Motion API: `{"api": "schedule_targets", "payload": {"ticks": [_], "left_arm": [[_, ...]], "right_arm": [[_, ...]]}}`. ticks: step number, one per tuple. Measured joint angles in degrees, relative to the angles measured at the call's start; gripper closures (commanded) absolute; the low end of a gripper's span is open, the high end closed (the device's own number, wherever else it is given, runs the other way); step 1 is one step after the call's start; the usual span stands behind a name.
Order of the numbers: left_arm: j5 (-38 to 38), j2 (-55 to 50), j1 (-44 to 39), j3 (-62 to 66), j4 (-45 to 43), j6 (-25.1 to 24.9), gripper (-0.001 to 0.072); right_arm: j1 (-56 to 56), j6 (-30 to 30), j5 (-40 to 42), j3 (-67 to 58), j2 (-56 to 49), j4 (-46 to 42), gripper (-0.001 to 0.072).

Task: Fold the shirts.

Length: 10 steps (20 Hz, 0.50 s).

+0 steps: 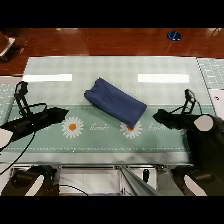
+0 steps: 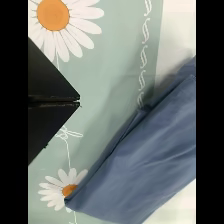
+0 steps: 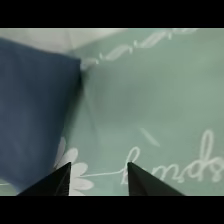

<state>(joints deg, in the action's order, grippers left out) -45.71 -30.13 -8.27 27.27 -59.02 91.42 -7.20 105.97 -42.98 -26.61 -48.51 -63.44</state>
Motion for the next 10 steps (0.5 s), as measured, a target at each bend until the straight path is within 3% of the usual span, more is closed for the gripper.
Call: {"api": "schedule_targets", "payload": {"ticks": [5,10], "left_arm": [[0.3,0.0,0.0,0.0,0.9,0.0,0.0688],[0.4,0.0,0.0,0.0,1.2,-0.1,0.0688]], "right_arm": [[0.0,-12.8,2.2,-0.2,-11.8,18.9,0.0289],[0.0,-20.5,-0.4,-6.6,-22.7,27.8,0.0290]]}}
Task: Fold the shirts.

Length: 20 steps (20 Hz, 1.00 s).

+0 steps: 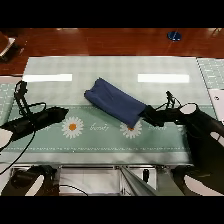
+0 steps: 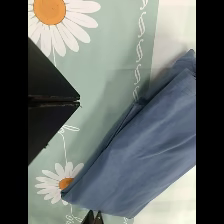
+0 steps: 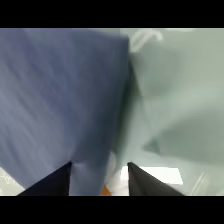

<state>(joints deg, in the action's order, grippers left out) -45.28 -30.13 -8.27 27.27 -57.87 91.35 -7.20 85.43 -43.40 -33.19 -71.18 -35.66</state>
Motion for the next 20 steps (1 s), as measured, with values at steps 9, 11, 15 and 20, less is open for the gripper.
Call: {"api": "schedule_targets", "payload": {"ticks": [9,11,15,20], "left_arm": [[0.1,0.0,0.0,0.0,0.1,0.0,0.0688],[0.0,0.0,0.0,0.0,0.1,0.0,0.0688],[0.1,0.0,0.0,0.0,0.1,0.0,0.0688],[0.0,0.0,0.0,0.0,0.1,0.0,0.0688]], "right_arm": [[-3.3,-9.4,-5.1,-12.3,-12.1,8.8,0.0689],[-3.7,-11.1,-7.8,-17.4,-12.7,8.9,0.0689],[-3.7,-9.2,-15.2,-30.3,-11.4,2.1,0.0689],[1.1,-3.2,-25.6,-45.2,-6.3,-7.5,0.0689]]}}
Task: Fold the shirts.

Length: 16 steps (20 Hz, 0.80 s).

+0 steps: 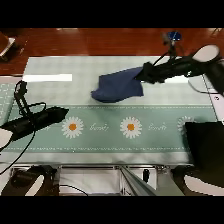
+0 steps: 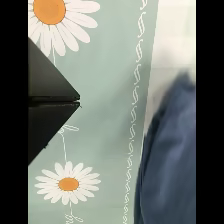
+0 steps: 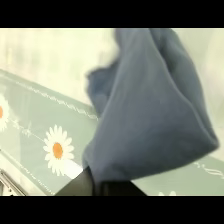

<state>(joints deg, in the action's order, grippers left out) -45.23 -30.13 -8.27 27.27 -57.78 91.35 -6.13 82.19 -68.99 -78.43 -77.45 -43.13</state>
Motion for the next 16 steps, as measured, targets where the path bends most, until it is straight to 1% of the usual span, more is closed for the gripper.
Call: {"api": "schedule_targets", "payload": {"ticks": [4,7,12,14,16], "left_arm": [[0.0,0.0,0.0,0.0,0.0,0.0,0.0688],[0.0,0.0,0.0,0.0,0.4,0.0,0.0688],[0.1,0.0,0.0,0.0,1.7,0.0,0.0688],[0.1,0.0,0.0,0.0,1.9,0.0,0.0688],[0.2,0.0,0.0,0.0,2.1,0.0,0.0688]], "right_arm": [[9.4,4.3,-9.5,-9.8,4.8,-4.8,0.0689],[19.5,6.6,-17.9,-14.6,8.0,-7.8,0.0689],[38.1,8.8,-30.7,-17.1,12.6,-10.2,0.0689],[44.2,9.5,-33.4,-17.4,14.5,-12.7,0.0689],[49.5,10.1,-35.2,-17.6,16.9,-17.2,0.0689]]}}
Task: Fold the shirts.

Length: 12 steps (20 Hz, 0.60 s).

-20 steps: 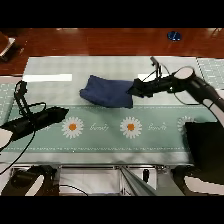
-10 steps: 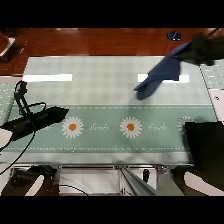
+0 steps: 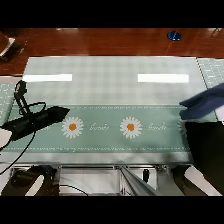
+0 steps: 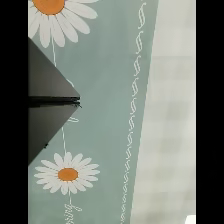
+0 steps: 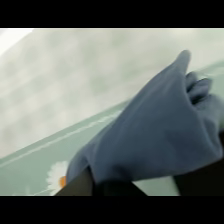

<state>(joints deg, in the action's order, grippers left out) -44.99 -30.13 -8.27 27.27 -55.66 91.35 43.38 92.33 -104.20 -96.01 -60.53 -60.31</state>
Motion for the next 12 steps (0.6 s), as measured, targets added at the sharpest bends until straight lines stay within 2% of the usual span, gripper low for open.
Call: {"api": "schedule_targets", "payload": {"ticks": [5,10,11,12], "left_arm": [[0.1,0.0,0.0,0.0,0.2,0.0,0.0688],[0.8,0.0,0.0,0.0,0.2,0.0,0.0688],[1.1,0.0,0.0,0.0,0.2,0.0,0.0688],[1.4,0.0,0.0,0.0,0.2,0.0,0.0688]], "right_arm": [[7.9,-0.2,-1.6,2.4,6.6,-16.4,0.0689],[12.1,-0.2,-1.9,15.7,14.5,-30.1,0.0686],[12.6,0.2,-1.9,19.3,16.2,-32.5,0.0589],[12.9,0.7,-1.9,22.6,17.7,-34.5,0.0400]]}}
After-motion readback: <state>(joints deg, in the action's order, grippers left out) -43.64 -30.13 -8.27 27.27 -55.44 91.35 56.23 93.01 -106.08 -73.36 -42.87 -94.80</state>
